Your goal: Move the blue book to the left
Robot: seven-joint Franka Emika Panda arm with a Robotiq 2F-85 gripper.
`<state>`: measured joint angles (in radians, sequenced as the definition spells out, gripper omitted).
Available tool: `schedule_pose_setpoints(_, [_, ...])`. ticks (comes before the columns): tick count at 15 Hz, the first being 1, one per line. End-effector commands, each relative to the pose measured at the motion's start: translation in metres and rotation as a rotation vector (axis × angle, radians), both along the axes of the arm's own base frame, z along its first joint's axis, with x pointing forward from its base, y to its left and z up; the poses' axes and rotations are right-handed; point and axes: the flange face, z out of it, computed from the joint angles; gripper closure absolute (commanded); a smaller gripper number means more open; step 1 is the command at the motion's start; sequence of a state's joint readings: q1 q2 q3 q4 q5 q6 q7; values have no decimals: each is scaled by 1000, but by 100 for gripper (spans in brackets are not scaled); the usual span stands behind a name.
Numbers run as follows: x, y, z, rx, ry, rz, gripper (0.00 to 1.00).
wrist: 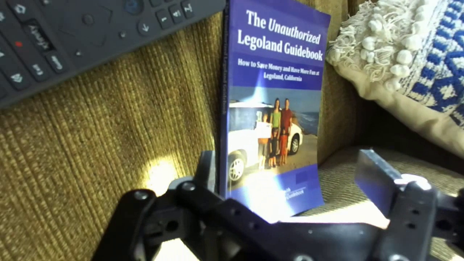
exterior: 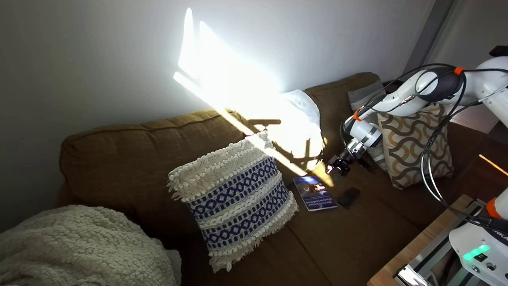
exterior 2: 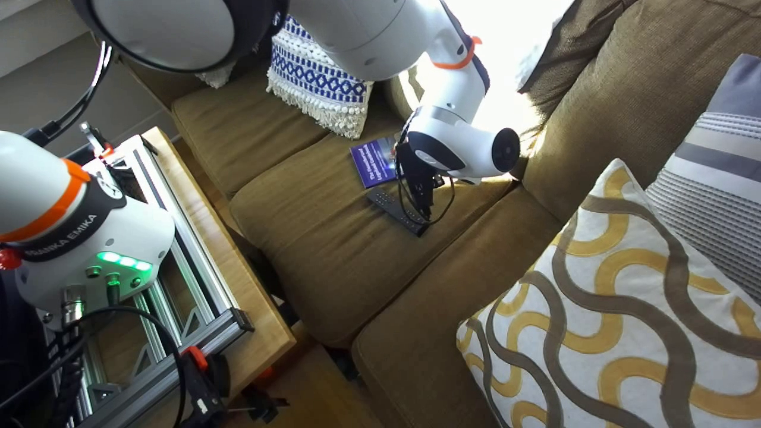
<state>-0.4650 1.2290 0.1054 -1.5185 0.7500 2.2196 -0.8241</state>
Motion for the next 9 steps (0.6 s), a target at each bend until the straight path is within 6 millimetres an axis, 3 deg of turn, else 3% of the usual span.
schedule_pose_setpoints(1, [-20,-24,51,-9,11,-46,0])
schedule_pose_setpoints(9, [-40,-54,136,-59,4,-90,0])
